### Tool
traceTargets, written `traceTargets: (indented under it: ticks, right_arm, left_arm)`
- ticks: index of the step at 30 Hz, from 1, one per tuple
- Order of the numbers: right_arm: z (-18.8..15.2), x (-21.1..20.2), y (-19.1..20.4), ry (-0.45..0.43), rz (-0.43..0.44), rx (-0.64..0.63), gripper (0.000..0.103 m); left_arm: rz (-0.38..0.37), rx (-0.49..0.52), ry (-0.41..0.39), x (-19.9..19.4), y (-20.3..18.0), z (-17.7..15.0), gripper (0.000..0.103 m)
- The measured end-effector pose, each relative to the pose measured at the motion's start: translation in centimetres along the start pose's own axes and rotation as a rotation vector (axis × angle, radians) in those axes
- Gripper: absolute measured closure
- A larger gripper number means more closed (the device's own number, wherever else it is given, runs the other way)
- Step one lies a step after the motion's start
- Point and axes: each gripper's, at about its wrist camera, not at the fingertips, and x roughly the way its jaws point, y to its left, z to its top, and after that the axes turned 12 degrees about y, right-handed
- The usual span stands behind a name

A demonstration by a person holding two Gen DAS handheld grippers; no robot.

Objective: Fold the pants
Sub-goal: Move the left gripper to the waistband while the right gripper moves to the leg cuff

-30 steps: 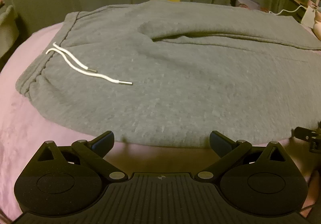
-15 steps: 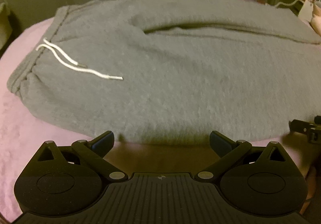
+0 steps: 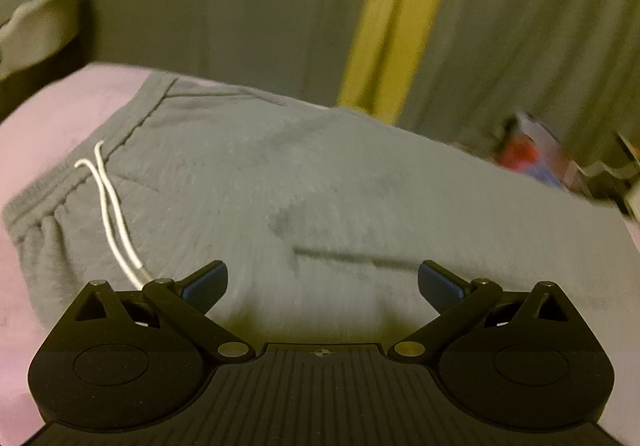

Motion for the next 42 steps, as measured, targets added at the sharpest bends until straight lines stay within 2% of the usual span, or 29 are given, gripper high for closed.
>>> traceTargets:
  ticks: [2, 5, 8, 10, 12, 14, 16, 18, 19, 21, 23, 26, 29, 35, 36, 37, 38, 39, 40, 41, 42]
  right_arm:
    - [-0.1, 0.2, 0.4, -0.005, -0.020, -0.022, 0.004]
    - [0.0, 0.2, 0.6, 0.008, -0.030, -0.033, 0.004]
    - [2.1, -0.2, 0.6, 0.074, -0.017, -0.030, 0.004]
    - [4.7, -0.9, -0.3, 0.004, 0.028, 0.012, 0.004]
    - [8.3, -1.2, -1.0, -0.074, 0.039, 0.077, 0.004]
    - [12.6, -0.8, -1.6, -0.135, 0.052, 0.151, 0.009]
    - [17.3, 0.4, -2.1, -0.169, 0.084, 0.231, 0.028]
    - [21.6, 1.8, -2.2, -0.191, 0.082, 0.283, 0.041]
    - [23.8, 2.7, -2.0, -0.205, 0.063, 0.301, 0.043]
    - [27.5, 4.2, -1.6, -0.222, 0.028, 0.324, 0.043]
    - [31.1, 5.9, -1.2, -0.232, 0.001, 0.385, 0.042]
    - [33.9, 8.2, -1.8, -0.202, 0.017, 0.488, 0.040]
    - [35.8, 9.9, -2.2, -0.184, 0.002, 0.552, 0.036]
    - [37.8, 12.2, -2.0, -0.143, -0.128, 0.582, 0.034]
    - [37.8, 12.3, -1.9, -0.138, -0.158, 0.579, 0.042]
    - [37.9, 12.2, -1.8, -0.130, -0.197, 0.569, 0.061]
    - [37.7, 12.2, -1.7, -0.124, -0.243, 0.545, 0.070]
    - [37.5, 12.1, -1.9, -0.130, -0.240, 0.513, 0.075]
    - [37.5, 12.0, -2.0, -0.128, -0.237, 0.490, 0.087]
    - [37.4, 11.6, -2.2, -0.132, -0.231, 0.469, 0.094]
    - [37.0, 10.8, -2.5, -0.140, -0.213, 0.467, 0.097]
  left_arm:
    - [0.003, -0.038, -0.011, 2.0, 0.3, 0.9, 0.000]
    - [0.037, -0.039, -0.011, 5.0, 2.0, 0.6, 0.000]
    - [0.146, -0.068, -0.035, 7.4, 4.4, 0.6, 0.000]
    - [0.207, -0.127, -0.060, 8.3, 5.9, 1.0, 0.000]
    - [0.181, -0.179, -0.104, 8.6, 7.2, 1.5, 0.000]
    - [0.181, -0.207, -0.172, 9.0, 7.7, 1.6, 0.000]
    - [0.215, -0.192, -0.216, 9.7, 7.5, 1.9, 0.000]
    - [0.247, -0.179, -0.237, 10.6, 7.5, 2.1, 0.000]
    - [0.248, -0.174, -0.237, 11.1, 7.6, 2.1, 0.000]
    - [0.236, -0.183, -0.232, 12.1, 7.8, 2.1, 0.000]
    - [0.238, -0.189, -0.262, 12.3, 8.0, 1.7, 0.000]
    - [0.267, -0.184, -0.276, 12.7, 7.6, 1.5, 0.000]
    - [0.293, -0.179, -0.286, 12.9, 7.1, 1.3, 0.000]
    - [0.294, -0.186, -0.286, 13.0, 7.2, 1.5, 0.000]
    - [0.294, -0.186, -0.285, 12.9, 7.2, 1.4, 0.000]
    - [0.294, -0.186, -0.283, 12.9, 7.2, 1.4, 0.000]
    - [0.294, -0.187, -0.282, 12.9, 7.2, 1.5, 0.000]
    - [0.292, -0.189, -0.280, 12.9, 7.3, 1.5, 0.000]
    - [0.288, -0.192, -0.279, 12.9, 7.3, 1.6, 0.000]
    - [0.284, -0.194, -0.277, 12.9, 7.4, 1.6, 0.000]
    - [0.279, -0.197, -0.276, 12.9, 7.5, 1.6, 0.000]
